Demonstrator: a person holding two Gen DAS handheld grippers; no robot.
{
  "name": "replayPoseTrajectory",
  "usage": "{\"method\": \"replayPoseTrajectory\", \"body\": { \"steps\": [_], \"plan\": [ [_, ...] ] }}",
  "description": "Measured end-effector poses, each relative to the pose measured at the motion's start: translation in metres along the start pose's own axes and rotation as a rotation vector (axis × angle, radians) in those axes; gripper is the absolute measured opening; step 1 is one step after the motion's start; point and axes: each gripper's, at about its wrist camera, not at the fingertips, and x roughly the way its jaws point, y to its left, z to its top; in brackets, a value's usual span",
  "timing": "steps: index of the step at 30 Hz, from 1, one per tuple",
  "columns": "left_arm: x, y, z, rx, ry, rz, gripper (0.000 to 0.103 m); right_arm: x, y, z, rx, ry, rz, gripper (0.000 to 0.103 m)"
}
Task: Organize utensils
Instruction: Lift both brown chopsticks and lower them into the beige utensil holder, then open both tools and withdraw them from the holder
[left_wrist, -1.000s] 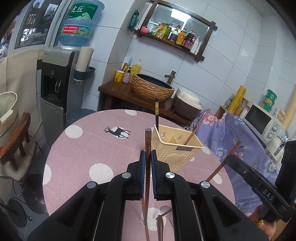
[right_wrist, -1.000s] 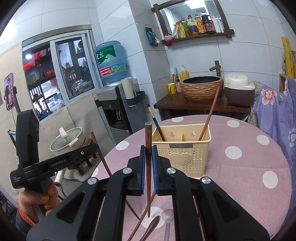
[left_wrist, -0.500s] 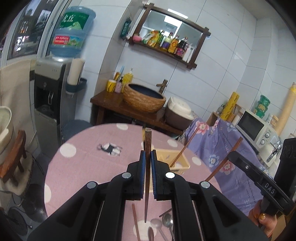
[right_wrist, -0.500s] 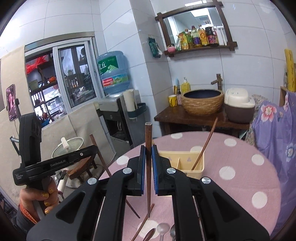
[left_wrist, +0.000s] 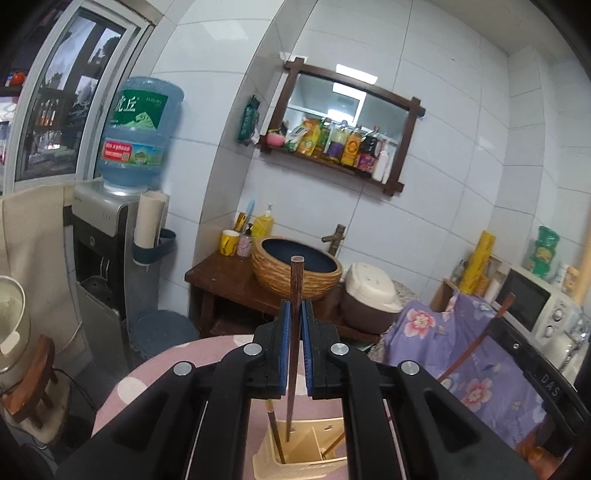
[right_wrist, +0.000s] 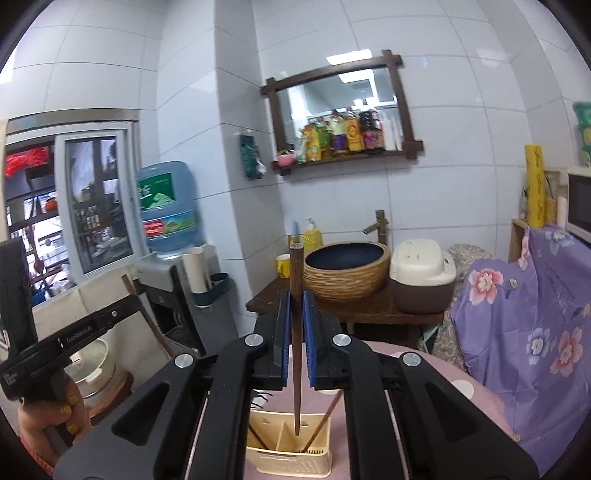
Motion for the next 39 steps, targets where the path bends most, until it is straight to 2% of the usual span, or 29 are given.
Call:
{"method": "replayPoseTrajectory", "body": {
  "steps": [5,11,19,21,22,23,24,26,27,29,32,35,39],
  "plan": [
    [0.029,0.015,-0.045,-0.045,0.074,0.021,0.007,0.032,-0.024,-0.049,0.07,0.091,-0.013,0.008],
    [0.043,0.034,-0.088,-0.098,0.152,0.022,0.007,0.047,-0.037,-0.097,0.112,0.162,-0.021,0.008],
    [0.046,0.03,-0.1,-0.099,0.182,0.006,0.008,0.053,-0.04,-0.123,0.124,0.192,-0.036,0.008],
    [0.044,0.031,-0.101,-0.099,0.18,0.006,0.014,0.051,-0.04,-0.125,0.126,0.183,-0.038,0.01],
    [0.042,0.031,-0.102,-0.092,0.176,0.007,0.026,0.049,-0.04,-0.125,0.126,0.181,-0.034,0.011],
    [0.039,0.032,-0.103,-0.088,0.173,0.004,0.04,0.047,-0.039,-0.126,0.122,0.177,-0.036,0.02],
    [0.036,0.032,-0.105,-0.088,0.168,0.002,0.046,0.044,-0.037,-0.127,0.116,0.171,-0.041,0.039],
    [0.027,0.034,-0.109,-0.085,0.153,-0.001,0.05,0.036,-0.034,-0.128,0.103,0.147,-0.045,0.058],
    [0.021,0.033,-0.111,-0.072,0.15,-0.001,0.052,0.029,-0.031,-0.13,0.088,0.128,-0.053,0.058],
    [0.011,0.033,-0.118,-0.05,0.154,-0.001,0.065,0.02,-0.025,-0.134,0.048,0.121,-0.066,0.058],
    [-0.002,0.036,-0.134,-0.015,0.193,-0.017,0.074,0.004,-0.019,-0.147,0.013,0.144,-0.06,0.061],
    [-0.011,0.044,-0.155,0.03,0.255,0.008,0.078,-0.01,-0.016,-0.167,-0.015,0.185,-0.074,0.063],
    [-0.019,0.06,-0.183,0.052,0.317,0.055,0.079,-0.021,-0.023,-0.198,-0.007,0.26,-0.105,0.065]
  ]
}}
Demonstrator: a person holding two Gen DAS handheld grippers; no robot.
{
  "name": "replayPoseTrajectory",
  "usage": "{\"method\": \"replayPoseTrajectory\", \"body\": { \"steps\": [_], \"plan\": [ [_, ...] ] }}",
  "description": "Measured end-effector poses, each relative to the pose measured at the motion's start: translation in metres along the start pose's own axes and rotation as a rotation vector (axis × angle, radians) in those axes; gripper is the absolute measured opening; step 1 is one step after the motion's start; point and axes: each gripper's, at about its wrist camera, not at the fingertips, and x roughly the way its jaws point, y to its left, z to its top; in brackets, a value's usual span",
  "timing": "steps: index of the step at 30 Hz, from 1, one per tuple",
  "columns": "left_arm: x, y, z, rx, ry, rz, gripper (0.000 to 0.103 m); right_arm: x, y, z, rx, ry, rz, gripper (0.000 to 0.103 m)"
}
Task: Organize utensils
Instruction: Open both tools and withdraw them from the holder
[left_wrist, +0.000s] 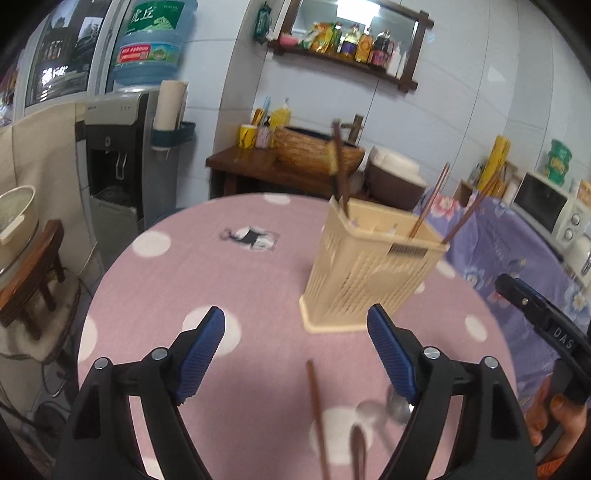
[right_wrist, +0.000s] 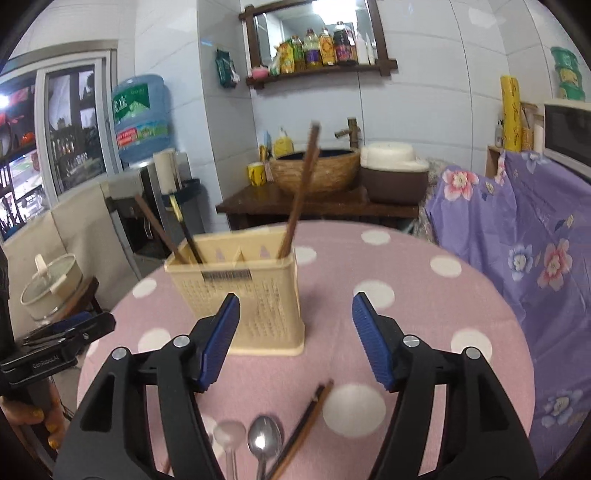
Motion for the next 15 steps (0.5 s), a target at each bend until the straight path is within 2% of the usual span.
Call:
{"method": "replayPoseTrajectory", "body": {
  "steps": [7,9,13,15],
  "plan": [
    [0.01,0.019,-0.045,-0.01,0.089,0.042,0.077,0.018,-0.018,-0.061,0.057,0.177,-0.046,0.065],
    [0.013,0.022,-0.056,-0.016,0.112,0.049,0.072,0.022,-0.022,-0.075,0.069,0.21,-0.058,0.065],
    [0.023,0.019,-0.068,-0.009,0.168,0.03,0.056,0.03,-0.029,-0.097,0.091,0.273,-0.071,0.065],
    [0.026,0.015,-0.071,0.002,0.182,0.018,0.052,0.034,-0.031,-0.102,0.099,0.297,-0.072,0.064]
  ]
}}
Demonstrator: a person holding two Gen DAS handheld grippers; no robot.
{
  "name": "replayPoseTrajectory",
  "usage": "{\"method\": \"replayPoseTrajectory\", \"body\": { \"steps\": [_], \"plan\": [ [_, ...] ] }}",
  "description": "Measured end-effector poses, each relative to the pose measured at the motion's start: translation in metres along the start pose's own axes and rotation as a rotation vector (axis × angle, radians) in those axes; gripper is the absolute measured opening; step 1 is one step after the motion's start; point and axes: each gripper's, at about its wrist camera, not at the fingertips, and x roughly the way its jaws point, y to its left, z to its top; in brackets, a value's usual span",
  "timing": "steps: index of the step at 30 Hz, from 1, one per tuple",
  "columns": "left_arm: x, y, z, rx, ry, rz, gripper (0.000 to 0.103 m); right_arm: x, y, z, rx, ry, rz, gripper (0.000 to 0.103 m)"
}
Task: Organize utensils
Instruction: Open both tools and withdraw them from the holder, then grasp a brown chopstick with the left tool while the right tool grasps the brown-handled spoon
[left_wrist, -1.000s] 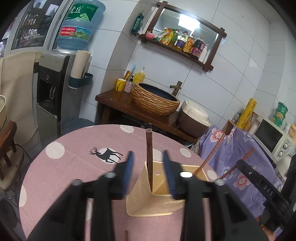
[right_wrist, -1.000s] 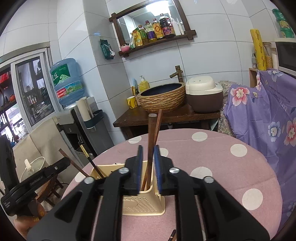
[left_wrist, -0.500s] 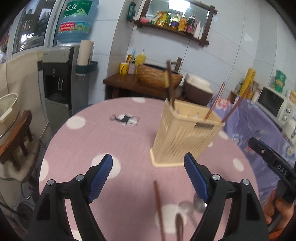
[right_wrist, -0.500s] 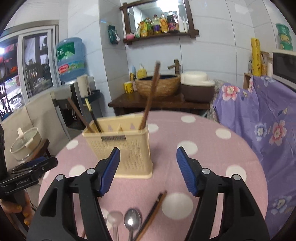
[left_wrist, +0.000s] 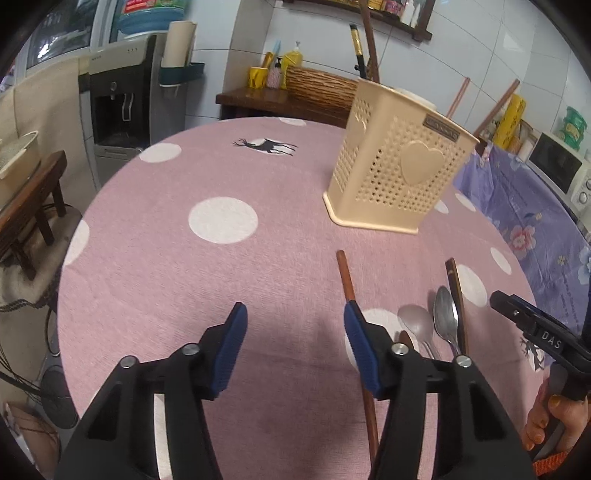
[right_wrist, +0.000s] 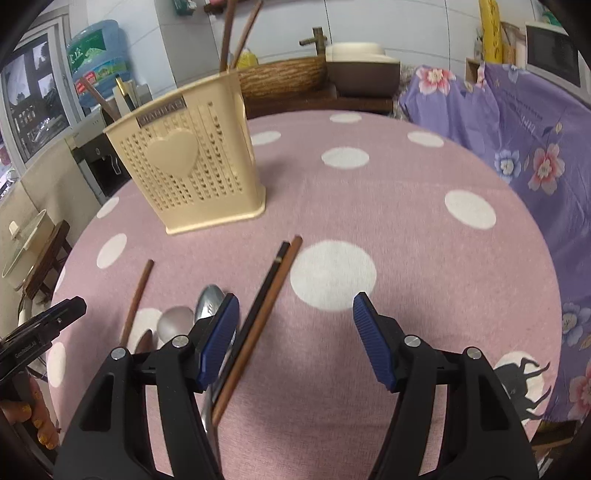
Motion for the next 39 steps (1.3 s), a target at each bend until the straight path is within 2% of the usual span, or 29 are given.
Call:
{"method": "replayPoseTrajectory", "body": {
  "steps": [4,7,15,23,27,31,37,39],
  "plan": [
    [0.006,-0.008,-0.004,0.014,0.02,-0.015,0.047,0.011,0.002,-0.003,0.002,0.044,0.015,0.058],
    [0.01,-0.013,-0.008,0.022,0.033,-0.018,0.046,0.015,0.008,-0.007,0.003,0.063,0.028,0.057],
    [0.016,-0.019,-0.012,0.034,0.057,-0.018,0.043,0.009,0.034,-0.015,-0.066,0.056,0.099,0.057],
    [0.031,-0.033,-0.011,0.076,0.089,-0.019,0.042,0.005,0.044,-0.016,-0.106,0.044,0.098,0.057],
    [0.039,-0.044,-0.008,0.125,0.089,0.009,0.042,0.004,0.048,-0.017,-0.121,0.045,0.117,0.057],
    [0.049,-0.049,0.002,0.167,0.104,0.033,0.034,-0.002,0.058,-0.02,-0.149,0.049,0.162,0.057],
    [0.065,-0.046,0.021,0.208,0.128,0.059,0.011,-0.008,0.085,-0.031,-0.199,0.072,0.219,0.057],
    [0.066,-0.043,0.024,0.211,0.136,0.056,0.01,-0.007,0.092,-0.036,-0.208,0.084,0.223,0.057]
  ]
}}
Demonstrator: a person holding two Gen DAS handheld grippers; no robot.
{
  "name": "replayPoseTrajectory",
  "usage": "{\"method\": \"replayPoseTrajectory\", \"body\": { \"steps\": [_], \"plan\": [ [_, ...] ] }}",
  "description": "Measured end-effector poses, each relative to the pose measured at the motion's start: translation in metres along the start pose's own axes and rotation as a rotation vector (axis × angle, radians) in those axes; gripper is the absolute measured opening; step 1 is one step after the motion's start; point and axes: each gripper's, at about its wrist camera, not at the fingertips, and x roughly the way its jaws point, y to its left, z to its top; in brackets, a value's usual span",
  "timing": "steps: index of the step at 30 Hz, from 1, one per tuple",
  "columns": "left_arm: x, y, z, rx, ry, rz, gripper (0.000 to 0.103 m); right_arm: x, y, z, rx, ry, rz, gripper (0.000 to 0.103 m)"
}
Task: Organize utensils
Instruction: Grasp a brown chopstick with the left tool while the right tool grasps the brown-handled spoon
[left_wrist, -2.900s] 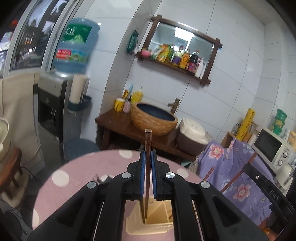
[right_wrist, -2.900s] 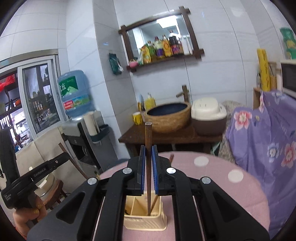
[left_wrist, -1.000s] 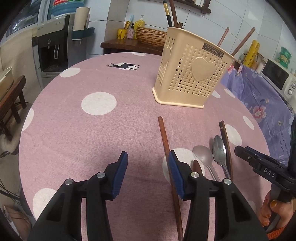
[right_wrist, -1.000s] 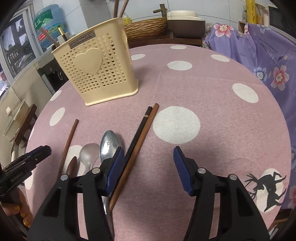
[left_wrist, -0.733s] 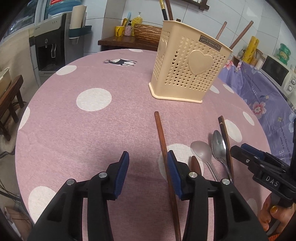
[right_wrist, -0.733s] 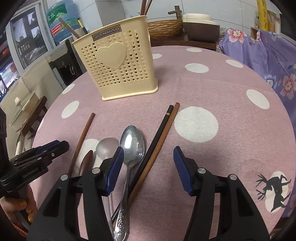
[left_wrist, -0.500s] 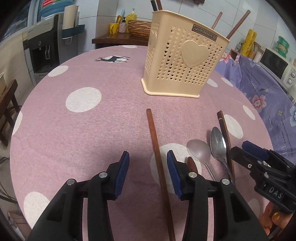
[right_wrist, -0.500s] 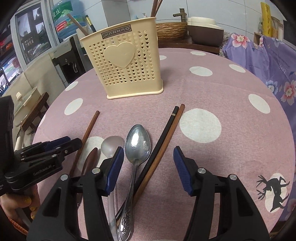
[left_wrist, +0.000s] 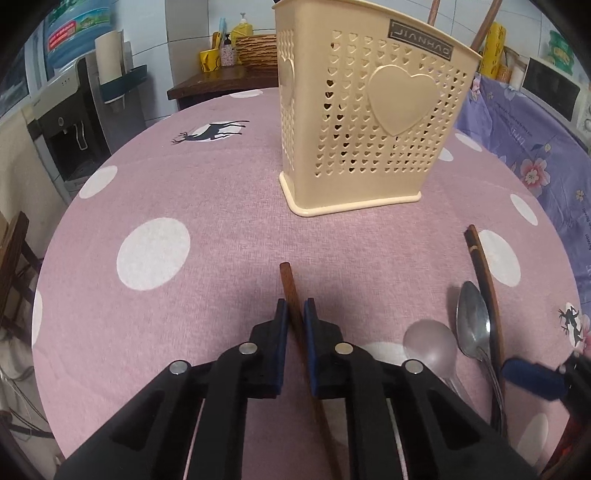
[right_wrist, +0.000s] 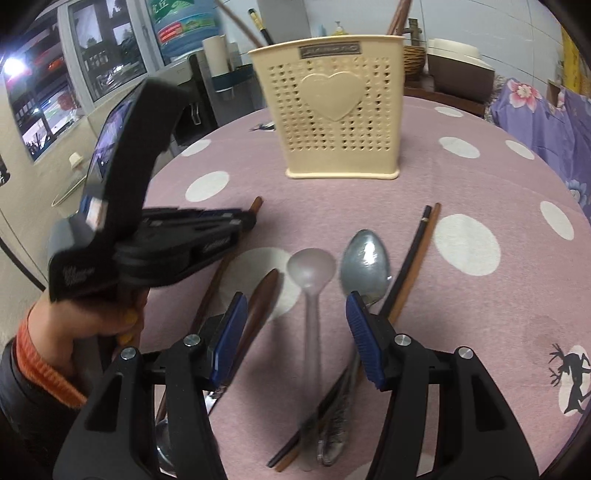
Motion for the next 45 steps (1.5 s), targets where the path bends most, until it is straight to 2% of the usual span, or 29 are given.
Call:
{"method": "replayPoseTrajectory", "body": {
  "steps": [3,10,20,23,24,33,45],
  "plan": [
    [-0.001,0.005,0.0,-0.019,0.006,-0.024,0.01,0.005,0.008,-0.003,-0.002,0.016,0.0,0.053],
    [-0.01,0.016,-0.011,-0.024,0.005,-0.022,0.009,0.014,0.034,-0.004,-0.046,0.041,0.0,0.044],
    [-0.017,0.036,-0.021,-0.06,0.007,-0.028,0.009,0.033,0.047,-0.004,-0.063,0.07,-0.114,0.036],
    [-0.016,0.033,-0.02,-0.042,0.006,-0.007,0.009,0.036,0.049,-0.002,-0.075,0.065,-0.15,0.023],
    [-0.016,0.031,-0.019,-0.032,0.007,0.003,0.009,0.037,0.048,0.0,-0.071,0.065,-0.156,0.022],
    [-0.011,0.02,-0.015,0.026,0.008,0.065,0.009,0.04,0.041,0.004,-0.039,0.06,-0.141,0.021],
    [-0.012,0.017,-0.016,0.017,-0.009,0.084,0.008,0.04,0.04,0.003,-0.022,0.045,-0.136,0.018]
  ]
}}
